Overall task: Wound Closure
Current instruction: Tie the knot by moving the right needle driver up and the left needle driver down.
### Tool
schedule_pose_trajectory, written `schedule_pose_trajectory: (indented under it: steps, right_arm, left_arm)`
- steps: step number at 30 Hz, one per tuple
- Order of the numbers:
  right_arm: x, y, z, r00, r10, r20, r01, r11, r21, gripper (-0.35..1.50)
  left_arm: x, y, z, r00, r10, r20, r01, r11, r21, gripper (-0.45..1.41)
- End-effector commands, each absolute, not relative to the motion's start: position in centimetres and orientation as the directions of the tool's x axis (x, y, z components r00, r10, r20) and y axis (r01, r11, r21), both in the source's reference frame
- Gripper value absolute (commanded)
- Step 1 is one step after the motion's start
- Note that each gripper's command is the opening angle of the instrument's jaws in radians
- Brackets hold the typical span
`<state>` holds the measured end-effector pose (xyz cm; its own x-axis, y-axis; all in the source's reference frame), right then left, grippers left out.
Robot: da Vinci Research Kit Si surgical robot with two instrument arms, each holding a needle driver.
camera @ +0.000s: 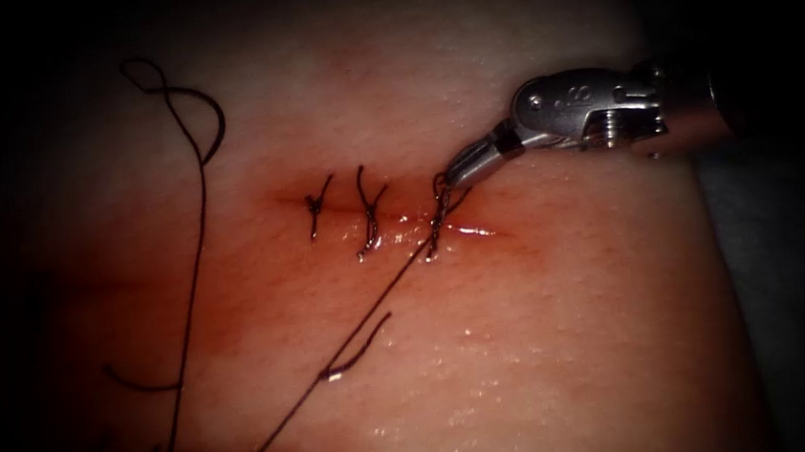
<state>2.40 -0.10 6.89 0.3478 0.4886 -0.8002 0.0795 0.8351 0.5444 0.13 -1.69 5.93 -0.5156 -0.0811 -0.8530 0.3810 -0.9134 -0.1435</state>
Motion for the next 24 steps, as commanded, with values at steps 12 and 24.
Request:
schedule_pose_trajectory:
  steps: [12, 24]
  right_arm:
    - [2.47, -0.04, 6.99, 0.348, 0.519, -0.781, 0.002, 0.832, 0.554, -0.35]
    - [2.39, 0.14, 7.12, 0.379, 0.528, -0.76, -0.119, 0.842, 0.526, -0.35]
  left_arm:
    - [0.14, -2.03, 5.85, -0.453, -0.114, -0.884, 0.531, -0.831, -0.165, -0.45]
    - [0.07, -2.37, 5.97, -0.423, -0.139, -0.895, 0.64, -0.745, -0.187, -0.45]
